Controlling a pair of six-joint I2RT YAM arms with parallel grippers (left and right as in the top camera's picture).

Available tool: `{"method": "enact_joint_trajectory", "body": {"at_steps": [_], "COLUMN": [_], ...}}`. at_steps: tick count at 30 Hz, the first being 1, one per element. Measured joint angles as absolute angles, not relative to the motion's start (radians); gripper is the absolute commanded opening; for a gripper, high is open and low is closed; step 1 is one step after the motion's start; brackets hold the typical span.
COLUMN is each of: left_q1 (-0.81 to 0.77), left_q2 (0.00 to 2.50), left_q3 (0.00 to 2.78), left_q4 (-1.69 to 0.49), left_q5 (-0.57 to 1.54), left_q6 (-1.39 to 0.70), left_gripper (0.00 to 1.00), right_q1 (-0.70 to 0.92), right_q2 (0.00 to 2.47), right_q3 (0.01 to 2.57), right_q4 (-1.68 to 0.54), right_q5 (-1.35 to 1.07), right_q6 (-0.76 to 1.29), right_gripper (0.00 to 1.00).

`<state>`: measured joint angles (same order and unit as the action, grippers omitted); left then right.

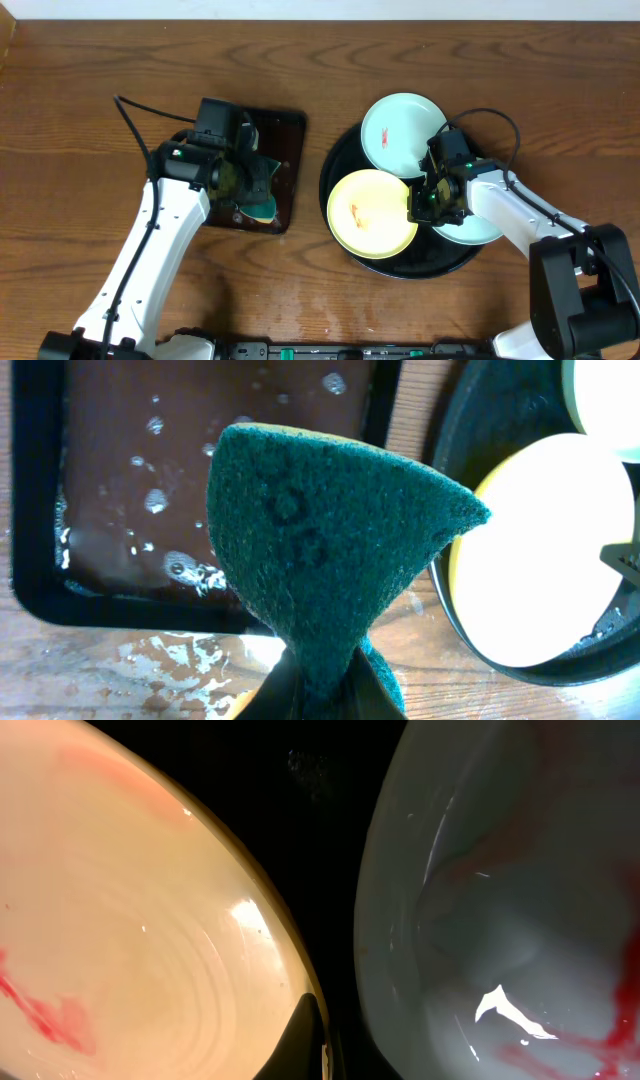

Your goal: Clean dirty plates on tray and stack at the side

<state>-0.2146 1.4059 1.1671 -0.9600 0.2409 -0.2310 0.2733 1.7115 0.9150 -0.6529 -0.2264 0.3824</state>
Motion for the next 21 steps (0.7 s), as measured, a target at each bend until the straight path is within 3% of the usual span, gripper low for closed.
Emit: {"method": "enact_joint_trajectory", "body": {"at_steps": [8,21], "left_q1": [-0.253,-0.525], "left_q2": [1.406,1.6], "left_q3": [1.167,1.169], "left_q4": [-0.906,-0.705], "left_q5": [0.256,0.285], "left_q6": [-0.276,-0.453], "left_gripper": [0.07,0.08], "right_q1": [0.278,0.287], "right_q2": [1.711,1.705], "right_q3": [0.924,0.929], "right_q4": [-0.685,-0.691], "right_q5": [-0.195,-0.113], "right_q6": [0.39,0.402], "right_gripper": [0.01,0.01]}}
